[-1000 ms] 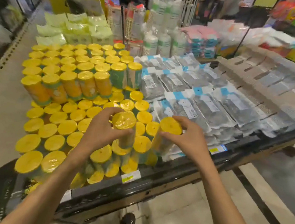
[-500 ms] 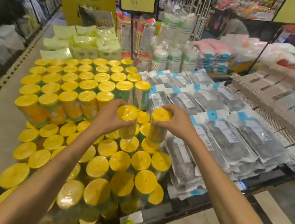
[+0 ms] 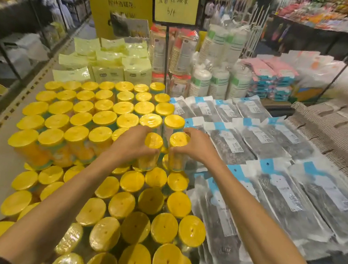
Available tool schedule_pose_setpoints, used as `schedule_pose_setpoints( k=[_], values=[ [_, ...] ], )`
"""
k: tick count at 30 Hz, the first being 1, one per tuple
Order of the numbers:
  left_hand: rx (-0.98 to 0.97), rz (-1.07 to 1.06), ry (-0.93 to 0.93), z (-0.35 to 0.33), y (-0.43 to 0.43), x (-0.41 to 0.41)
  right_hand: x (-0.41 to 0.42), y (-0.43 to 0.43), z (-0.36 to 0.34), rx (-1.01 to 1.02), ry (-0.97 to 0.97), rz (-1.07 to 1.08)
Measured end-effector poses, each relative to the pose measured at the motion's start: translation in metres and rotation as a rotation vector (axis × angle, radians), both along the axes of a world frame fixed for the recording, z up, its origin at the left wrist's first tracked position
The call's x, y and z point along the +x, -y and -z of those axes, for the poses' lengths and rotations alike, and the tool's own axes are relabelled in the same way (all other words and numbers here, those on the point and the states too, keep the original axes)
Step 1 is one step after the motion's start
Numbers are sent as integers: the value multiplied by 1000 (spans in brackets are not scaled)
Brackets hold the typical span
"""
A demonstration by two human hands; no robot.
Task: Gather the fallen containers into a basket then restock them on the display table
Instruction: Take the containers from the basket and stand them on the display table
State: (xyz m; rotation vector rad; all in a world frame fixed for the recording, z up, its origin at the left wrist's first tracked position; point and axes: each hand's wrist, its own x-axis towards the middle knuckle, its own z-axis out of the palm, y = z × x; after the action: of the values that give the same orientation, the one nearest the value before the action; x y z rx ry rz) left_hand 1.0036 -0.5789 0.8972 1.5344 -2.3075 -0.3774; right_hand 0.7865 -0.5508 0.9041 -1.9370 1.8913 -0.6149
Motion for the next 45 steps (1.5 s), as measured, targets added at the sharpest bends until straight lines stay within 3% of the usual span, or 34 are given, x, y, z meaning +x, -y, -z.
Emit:
schedule_pose_setpoints(
  k=[5,28,45],
  values=[
    [-8,-28,148,8,20,0,1,26,9,18,19,-49],
    [-57,1,144,16,29,7,21,48,35,52,0,23],
    [-35,48,367,7,20,1,25,16,29,99,-82,90]
  ],
)
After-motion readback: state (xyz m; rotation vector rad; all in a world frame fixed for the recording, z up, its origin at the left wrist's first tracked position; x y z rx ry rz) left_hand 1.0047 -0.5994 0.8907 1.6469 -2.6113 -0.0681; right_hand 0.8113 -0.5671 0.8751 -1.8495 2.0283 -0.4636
